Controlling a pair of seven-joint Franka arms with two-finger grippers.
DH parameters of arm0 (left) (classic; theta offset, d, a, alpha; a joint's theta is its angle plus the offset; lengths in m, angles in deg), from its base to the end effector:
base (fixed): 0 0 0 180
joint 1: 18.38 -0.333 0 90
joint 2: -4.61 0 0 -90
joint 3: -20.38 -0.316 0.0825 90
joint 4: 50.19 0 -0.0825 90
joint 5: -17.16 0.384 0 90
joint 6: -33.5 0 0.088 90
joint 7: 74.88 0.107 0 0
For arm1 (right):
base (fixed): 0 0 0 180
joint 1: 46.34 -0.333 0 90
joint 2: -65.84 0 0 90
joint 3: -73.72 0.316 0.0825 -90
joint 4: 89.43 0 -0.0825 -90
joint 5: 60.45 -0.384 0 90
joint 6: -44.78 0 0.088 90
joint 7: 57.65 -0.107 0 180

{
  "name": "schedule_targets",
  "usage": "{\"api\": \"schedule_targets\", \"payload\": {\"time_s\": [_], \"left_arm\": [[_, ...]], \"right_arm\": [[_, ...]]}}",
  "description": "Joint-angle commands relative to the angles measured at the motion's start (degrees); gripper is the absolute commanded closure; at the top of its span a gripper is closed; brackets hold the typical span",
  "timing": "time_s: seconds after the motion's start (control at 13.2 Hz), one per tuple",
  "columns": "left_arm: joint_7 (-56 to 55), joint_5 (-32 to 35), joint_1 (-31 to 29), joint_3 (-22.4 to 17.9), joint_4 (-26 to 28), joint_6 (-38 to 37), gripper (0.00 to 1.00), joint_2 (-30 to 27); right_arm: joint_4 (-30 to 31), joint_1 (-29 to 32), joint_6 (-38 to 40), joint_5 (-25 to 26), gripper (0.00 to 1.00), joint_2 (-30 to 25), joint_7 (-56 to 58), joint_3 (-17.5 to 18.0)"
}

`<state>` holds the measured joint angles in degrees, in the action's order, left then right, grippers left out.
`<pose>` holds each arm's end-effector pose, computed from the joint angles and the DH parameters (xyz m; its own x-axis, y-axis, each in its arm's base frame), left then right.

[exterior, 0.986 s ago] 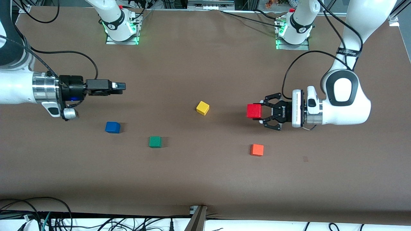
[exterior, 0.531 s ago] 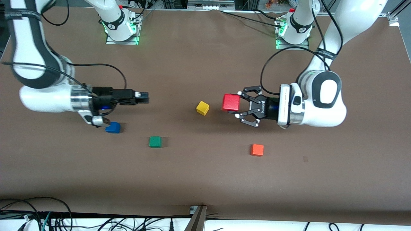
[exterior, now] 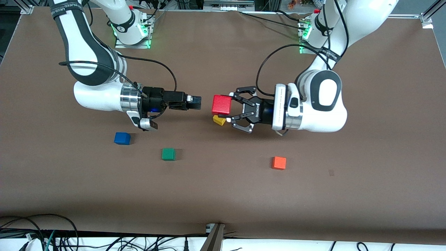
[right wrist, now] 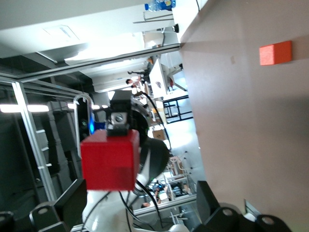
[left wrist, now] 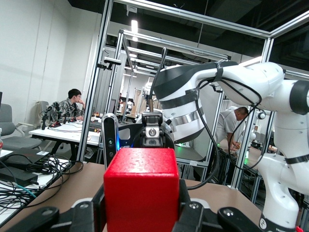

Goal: Pass red block to right arm, stack on blue
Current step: 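Grasp the red cube with the right gripper from the left gripper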

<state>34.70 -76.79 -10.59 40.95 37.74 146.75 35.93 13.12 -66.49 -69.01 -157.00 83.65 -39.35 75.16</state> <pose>0.6265 -0.3535 0.4191 0.1996 0.0306 0.9794 -0.9782 0.0642 0.1973 0.5902 0.2986 0.4299 0.9756 -0.0610 -0.2107 -0.2159 -0.0960 -0.9717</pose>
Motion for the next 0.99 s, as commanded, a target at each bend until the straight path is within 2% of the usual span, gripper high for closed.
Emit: {"api": "schedule_targets", "payload": {"time_s": [0.0, 0.45, 0.53, 0.61, 0.68, 0.76, 0.83, 0.91], "left_arm": [[-0.2, -2.5, 2.1, 0.0, -1.8, 3.3, 1.0, 0.9], [-0.2, -3.3, 4.1, 0.0, -1.8, 5.8, 1.0, 1.1], [-0.2, -3.3, 4.2, 0.0, -1.8, 5.9, 1.0, 1.1], [-0.2, -3.3, 4.2, 0.0, -1.8, 5.9, 1.0, 1.1], [-0.2, -3.3, 4.2, 0.0, -1.8, 5.9, 1.0, 1.1], [-0.2, -3.3, 4.2, 0.0, -1.8, 6.2, 1.0, 1.2], [-0.2, -3.3, 4.3, 0.0, -1.8, 6.9, 1.0, 1.2], [-0.2, -3.6, 4.8, 0.0, -1.8, 7.5, 1.0, 1.2]], "right_arm": [[0.6, -0.4, -1.5, -3.7, 0.0, -1.5, -0.4, 0.0], [-0.9, -2.2, -4.7, -4.8, 0.0, -1.5, -2.7, 0.8], [-1.8, -3.3, -7.0, -4.8, 0.01, -1.2, -2.7, 0.8], [-2.1, -4.2, -8.6, -4.7, 0.06, -0.8, -2.7, 0.8], [-2.1, -4.4, -8.7, -4.6, 0.28, -0.4, -1.7, 0.8], [-2.3, -4.0, -8.2, -4.6, 0.62, -0.1, -2.1, 0.8], [-2.4, -3.9, -8.2, -4.6, 0.79, -0.1, -2.2, 0.7], [-2.4, -3.9, -8.2, -4.6, 0.89, -0.1, -2.4, 0.7]]}}
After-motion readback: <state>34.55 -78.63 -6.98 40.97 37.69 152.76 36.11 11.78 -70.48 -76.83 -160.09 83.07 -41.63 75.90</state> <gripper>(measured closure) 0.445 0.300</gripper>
